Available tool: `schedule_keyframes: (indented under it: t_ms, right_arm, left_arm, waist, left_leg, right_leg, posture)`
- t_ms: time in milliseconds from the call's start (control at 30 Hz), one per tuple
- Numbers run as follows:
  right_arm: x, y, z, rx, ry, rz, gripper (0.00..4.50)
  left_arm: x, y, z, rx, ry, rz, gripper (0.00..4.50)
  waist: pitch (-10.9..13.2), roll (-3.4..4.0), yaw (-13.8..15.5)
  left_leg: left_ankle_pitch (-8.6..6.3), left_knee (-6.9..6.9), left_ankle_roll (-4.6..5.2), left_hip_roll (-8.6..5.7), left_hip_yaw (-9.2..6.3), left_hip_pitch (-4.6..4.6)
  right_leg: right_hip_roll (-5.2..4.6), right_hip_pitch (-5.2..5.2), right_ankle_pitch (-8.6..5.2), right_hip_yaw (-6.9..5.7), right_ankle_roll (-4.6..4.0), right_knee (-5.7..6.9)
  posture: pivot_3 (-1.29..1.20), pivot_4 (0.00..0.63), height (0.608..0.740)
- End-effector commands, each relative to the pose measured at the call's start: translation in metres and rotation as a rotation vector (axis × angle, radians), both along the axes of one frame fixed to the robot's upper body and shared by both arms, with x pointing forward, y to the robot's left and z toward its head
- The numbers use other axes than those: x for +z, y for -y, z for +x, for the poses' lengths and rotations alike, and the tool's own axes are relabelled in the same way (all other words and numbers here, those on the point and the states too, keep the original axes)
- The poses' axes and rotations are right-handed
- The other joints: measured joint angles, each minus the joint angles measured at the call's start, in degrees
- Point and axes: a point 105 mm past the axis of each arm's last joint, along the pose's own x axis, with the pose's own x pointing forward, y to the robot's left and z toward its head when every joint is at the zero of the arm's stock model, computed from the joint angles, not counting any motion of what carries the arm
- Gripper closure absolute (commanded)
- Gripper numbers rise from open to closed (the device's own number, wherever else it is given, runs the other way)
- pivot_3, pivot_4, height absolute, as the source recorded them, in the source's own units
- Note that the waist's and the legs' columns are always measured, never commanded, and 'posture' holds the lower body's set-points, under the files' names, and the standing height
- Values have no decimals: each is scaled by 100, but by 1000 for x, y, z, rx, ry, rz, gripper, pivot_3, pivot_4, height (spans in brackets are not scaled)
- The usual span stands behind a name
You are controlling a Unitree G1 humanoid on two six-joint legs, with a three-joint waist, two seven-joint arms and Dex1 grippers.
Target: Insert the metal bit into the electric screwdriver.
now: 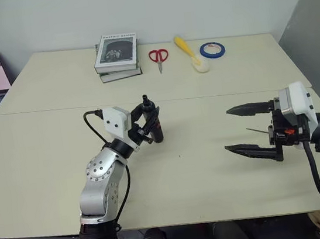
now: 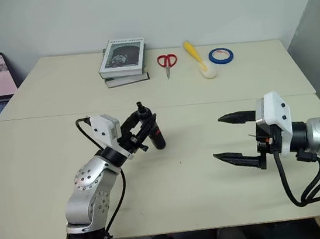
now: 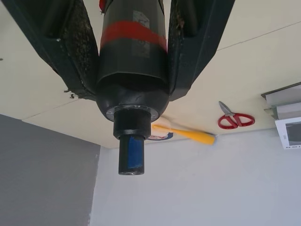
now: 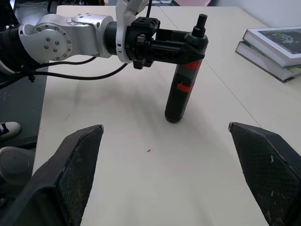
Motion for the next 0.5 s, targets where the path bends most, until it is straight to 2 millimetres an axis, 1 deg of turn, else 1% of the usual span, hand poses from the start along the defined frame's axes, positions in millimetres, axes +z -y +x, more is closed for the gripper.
schedule_keyframes:
  t_ms: [33, 133, 267, 333, 433, 500]
  right_arm:
    - [10, -1, 0, 4, 58, -1, 0]
    - [11, 1, 2, -4, 69, -5, 0]
    - [12, 10, 9, -47, 65, -49, 0]
    - [9, 18, 13, -80, 38, -100, 0]
    - [8, 40, 25, -175, -26, -222, 0]
    - [7, 50, 30, -198, -39, -295, 0]
  left_arm:
    - [2, 1, -4, -5, 11, 2, 2839]
    - [8, 4, -6, -16, 41, 2, 2839]
    - [19, 12, -13, -56, 95, 6, 2839]
    - [22, 17, -17, -83, 105, 0, 2840]
    - [30, 33, -28, -165, 139, -7, 2840]
    - [33, 42, -32, -211, 154, -11, 2840]
  waist:
    - [0, 0, -1]
    - [0, 0, -1]
    - [0, 0, 3]
    - [1, 0, 7]
    - [3, 2, 13]
    - [4, 2, 14]
  left_leg:
    - [0, 0, 0, 0, 0, 0]
    - [0, 0, 0, 0, 0, 0]
    - [0, 0, 0, 0, 0, -4]
    - [0, -1, 0, 0, 0, -5]
    - [0, -2, 0, -1, 3, -10]
    - [0, -2, 0, -1, 5, -11]
  right_leg:
    - [0, 0, 0, 0, 0, 0]
    - [0, 0, 0, 0, 0, 0]
    - [0, -1, 0, 0, 0, -3]
    - [-1, -2, 0, 0, 0, -4]
    - [-2, -6, -1, 1, -2, -6]
    - [-4, -7, -2, 1, -5, -8]
  posture:
    - [0, 150, 740]
    - [0, 150, 740]
    - [0, 150, 740]
    - [0, 150, 740]
    - [0, 150, 740]
    - [0, 150, 740]
